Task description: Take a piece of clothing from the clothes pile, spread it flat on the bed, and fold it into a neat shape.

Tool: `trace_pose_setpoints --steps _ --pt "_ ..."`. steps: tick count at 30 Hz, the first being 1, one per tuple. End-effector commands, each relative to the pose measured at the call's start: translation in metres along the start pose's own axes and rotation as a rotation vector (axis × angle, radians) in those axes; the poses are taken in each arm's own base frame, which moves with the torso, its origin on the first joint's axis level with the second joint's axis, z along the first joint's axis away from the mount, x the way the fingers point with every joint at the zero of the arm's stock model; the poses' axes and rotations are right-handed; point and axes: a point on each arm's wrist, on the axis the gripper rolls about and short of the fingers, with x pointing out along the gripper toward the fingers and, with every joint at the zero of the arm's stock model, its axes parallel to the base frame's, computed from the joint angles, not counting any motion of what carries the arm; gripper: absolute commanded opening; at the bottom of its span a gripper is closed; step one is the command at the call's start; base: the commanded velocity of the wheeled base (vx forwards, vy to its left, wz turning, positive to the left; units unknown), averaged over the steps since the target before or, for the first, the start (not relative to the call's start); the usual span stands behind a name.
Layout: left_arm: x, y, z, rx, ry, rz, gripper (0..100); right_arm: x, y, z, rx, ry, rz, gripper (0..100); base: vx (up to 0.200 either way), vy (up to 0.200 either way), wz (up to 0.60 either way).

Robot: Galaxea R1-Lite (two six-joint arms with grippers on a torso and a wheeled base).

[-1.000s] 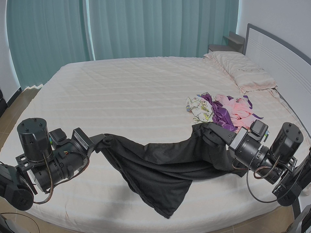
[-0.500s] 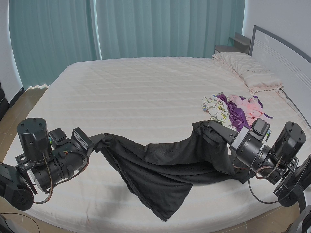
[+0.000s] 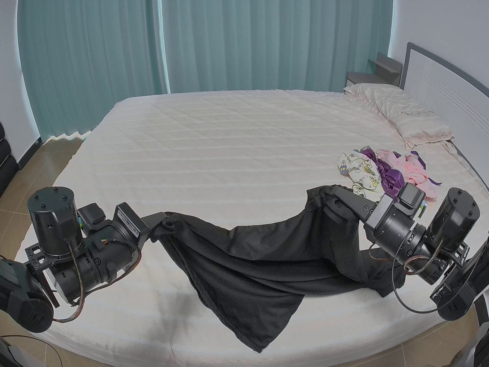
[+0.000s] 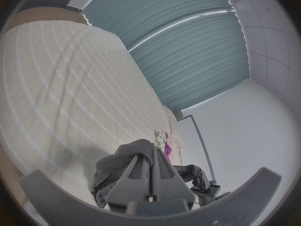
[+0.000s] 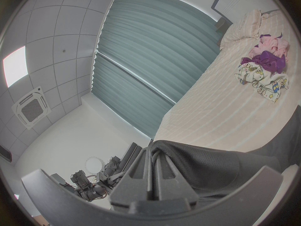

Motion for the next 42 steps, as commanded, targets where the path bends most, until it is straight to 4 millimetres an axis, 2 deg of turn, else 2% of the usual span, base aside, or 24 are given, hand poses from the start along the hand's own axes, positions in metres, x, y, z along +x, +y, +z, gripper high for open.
trace_pose_setpoints --steps 1,5,10,20,23,24,30,38,39,42 --pt "0.002 -0.001 -0.004 0.005 0.017 -0.002 0 0.001 -0.007 0.001 -0.004 -0.002 -0.015 0 -0.200 0.000 0.00" --pt "0.002 -0.001 -0.008 0.041 0.034 -0.002 0 -0.009 -0.012 -0.004 0.004 0.019 -0.057 0 -0.200 0.000 0.00" --pt "-0.001 0.000 -0.010 0.047 0.040 0.000 0 -0.019 -0.010 -0.005 0.005 0.024 -0.067 0 -0.200 0.000 0.00" --pt "-0.018 -0.006 -0.005 0.050 0.012 -0.037 0 -0.048 0.010 0.003 0.005 -0.003 -0.014 0 -0.200 0.000 0.00" --pt "-0.027 -0.008 -0.004 0.074 0.022 -0.024 0 -0.067 0.018 0.007 0.000 -0.024 0.013 0 -0.200 0.000 0.00" --pt "-0.027 -0.008 -0.004 0.074 0.022 -0.024 0 -0.067 0.019 0.007 0.000 -0.025 0.014 0 -0.200 0.000 0.00" --pt "-0.049 -0.020 0.000 0.098 0.006 -0.082 0 -0.090 0.041 0.022 -0.019 -0.103 0.110 0 -0.200 0.000 0.00" --pt "-0.071 -0.039 0.015 0.112 -0.106 -0.137 0 -0.104 0.076 0.050 -0.057 -0.198 0.223 0 0.000 0.000 0.00" --pt "-0.077 -0.045 0.019 0.122 -0.128 -0.156 0 -0.109 0.090 0.060 -0.063 -0.226 0.263 0 0.000 0.000 0.00" --pt "-0.087 -0.056 0.026 0.142 -0.145 -0.174 0 -0.115 0.114 0.080 -0.068 -0.256 0.297 0 0.000 0.000 0.00"
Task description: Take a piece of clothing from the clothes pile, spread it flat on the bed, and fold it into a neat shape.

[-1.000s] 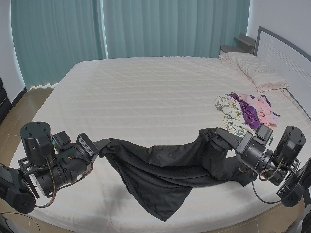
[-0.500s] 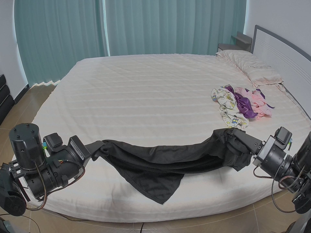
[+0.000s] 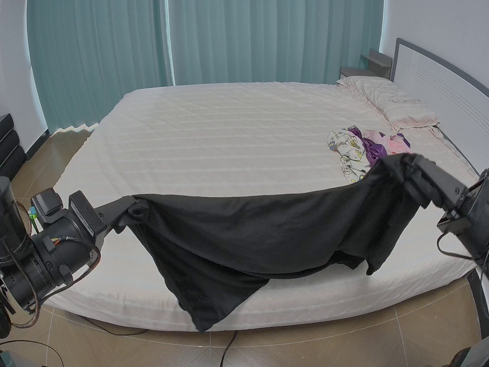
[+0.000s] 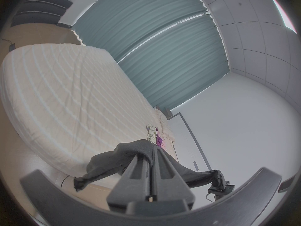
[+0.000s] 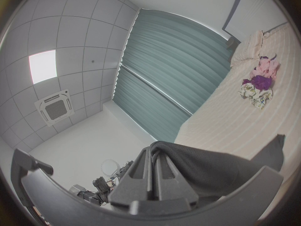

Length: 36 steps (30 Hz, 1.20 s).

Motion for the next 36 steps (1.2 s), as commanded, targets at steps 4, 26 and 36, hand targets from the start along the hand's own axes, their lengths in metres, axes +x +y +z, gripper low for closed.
trace_pose_setpoints --steps 4,26,36 --pt "-0.025 -0.036 0.032 0.014 -0.107 -0.093 0 -0.002 0.071 0.064 -0.031 -0.145 0.159 0 0.000 0.000 0.00" --pt "0.055 -0.019 0.042 0.015 -0.052 0.141 0 0.153 -0.052 0.099 -0.094 -0.157 -0.122 0 0.000 0.000 0.00" --pt "0.088 -0.005 0.043 0.012 -0.040 0.205 0 0.175 -0.066 0.108 -0.107 -0.177 -0.120 0 0.000 0.000 0.00"
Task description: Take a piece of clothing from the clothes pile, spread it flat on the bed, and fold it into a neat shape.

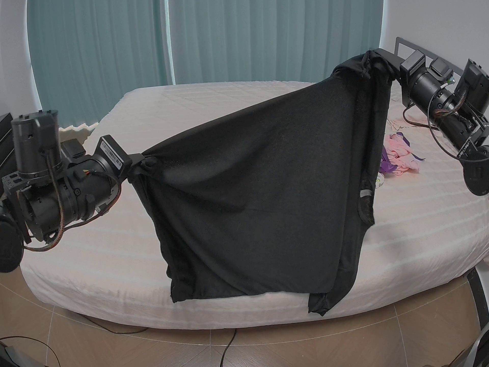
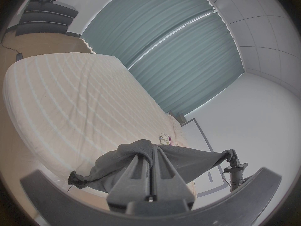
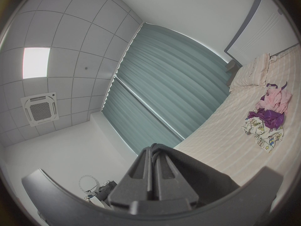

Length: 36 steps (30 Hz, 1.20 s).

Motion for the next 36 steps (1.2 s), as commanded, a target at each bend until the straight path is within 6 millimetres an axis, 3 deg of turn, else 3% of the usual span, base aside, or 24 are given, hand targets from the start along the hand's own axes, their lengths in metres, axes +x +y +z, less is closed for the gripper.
trace_pose_setpoints --steps 1,2,19,27,36 --pt "0.023 0.009 -0.005 0.002 0.023 0.054 0 0.014 -0.023 -0.011 0.003 0.023 -0.040 0 0.200 0.000 0.00" --pt "0.035 0.010 -0.005 0.001 0.026 0.066 0 0.018 -0.028 -0.016 0.005 0.035 -0.049 0 0.200 0.000 0.00" --pt "0.111 0.022 -0.007 -0.007 0.073 0.102 0 0.041 -0.085 -0.041 0.009 0.070 -0.141 0 0.200 0.000 0.00" --pt "0.156 0.045 -0.015 -0.012 0.094 0.163 0 0.048 -0.125 -0.069 0.025 0.119 -0.213 0 0.200 0.000 0.00" --pt "0.202 0.078 -0.033 -0.009 0.127 0.233 0 0.050 -0.167 -0.097 0.041 0.153 -0.306 0 0.000 0.000 0.00"
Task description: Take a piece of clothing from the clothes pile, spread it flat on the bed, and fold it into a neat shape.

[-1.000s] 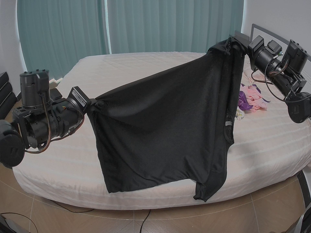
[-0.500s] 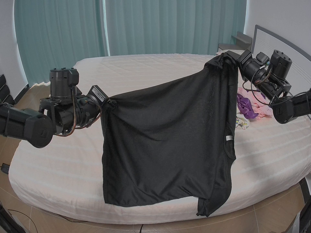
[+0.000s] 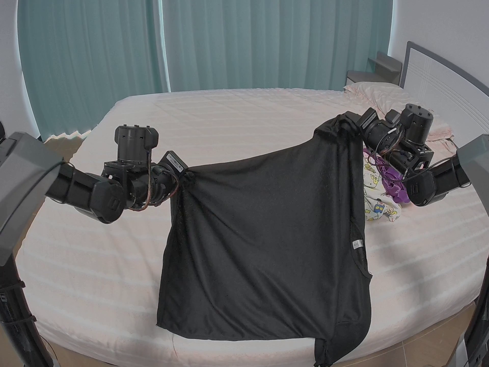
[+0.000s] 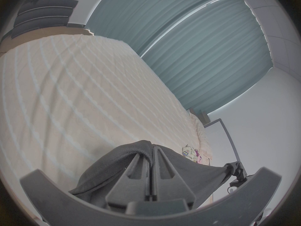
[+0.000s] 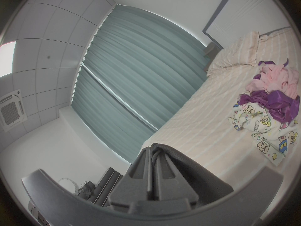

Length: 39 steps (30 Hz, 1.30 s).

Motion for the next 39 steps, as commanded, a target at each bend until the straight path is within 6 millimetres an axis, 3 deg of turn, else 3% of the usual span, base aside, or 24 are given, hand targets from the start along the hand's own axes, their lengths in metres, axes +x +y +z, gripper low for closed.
trace_pose_setpoints --steps 1,9,10,14,15,20,25,30,35,39 --pt "0.039 0.024 -0.015 0.004 0.038 0.065 0 0.011 -0.035 -0.025 0.013 0.038 -0.079 0 0.000 0.000 0.00" --pt "0.078 0.043 -0.022 -0.004 0.040 0.095 0 0.028 -0.068 -0.049 0.022 0.059 -0.135 0 0.000 0.000 0.00" --pt "0.083 0.045 -0.023 -0.006 0.041 0.096 100 0.031 -0.072 -0.052 0.027 0.063 -0.140 100 0.000 0.000 0.00" --pt "0.096 0.052 -0.024 -0.010 0.032 0.104 100 0.037 -0.089 -0.066 0.032 0.080 -0.164 100 0.000 0.000 0.00" --pt "0.103 0.055 -0.019 -0.013 0.006 0.110 100 0.042 -0.100 -0.075 0.035 0.087 -0.204 100 0.000 0.000 0.00" --pt "0.107 0.063 -0.001 -0.022 -0.065 0.144 100 0.057 -0.129 -0.075 0.024 0.005 -0.347 100 0.000 0.000 0.00" --pt "0.105 0.073 0.010 -0.032 -0.068 0.189 100 0.054 -0.142 -0.076 0.019 0.034 -0.446 100 0.000 0.000 0.00" --pt "0.093 0.077 0.013 -0.038 -0.050 0.228 100 0.044 -0.164 -0.087 -0.032 0.172 -0.593 100 0.000 0.000 0.00" --pt "0.071 0.076 0.009 -0.040 -0.011 0.242 100 0.045 -0.163 -0.077 0.033 0.113 -0.605 100 0.000 0.000 0.00" --pt "0.053 0.073 0.009 -0.046 0.041 0.216 100 0.057 -0.142 -0.044 0.150 -0.076 -0.483 100 0.000 0.000 0.00"
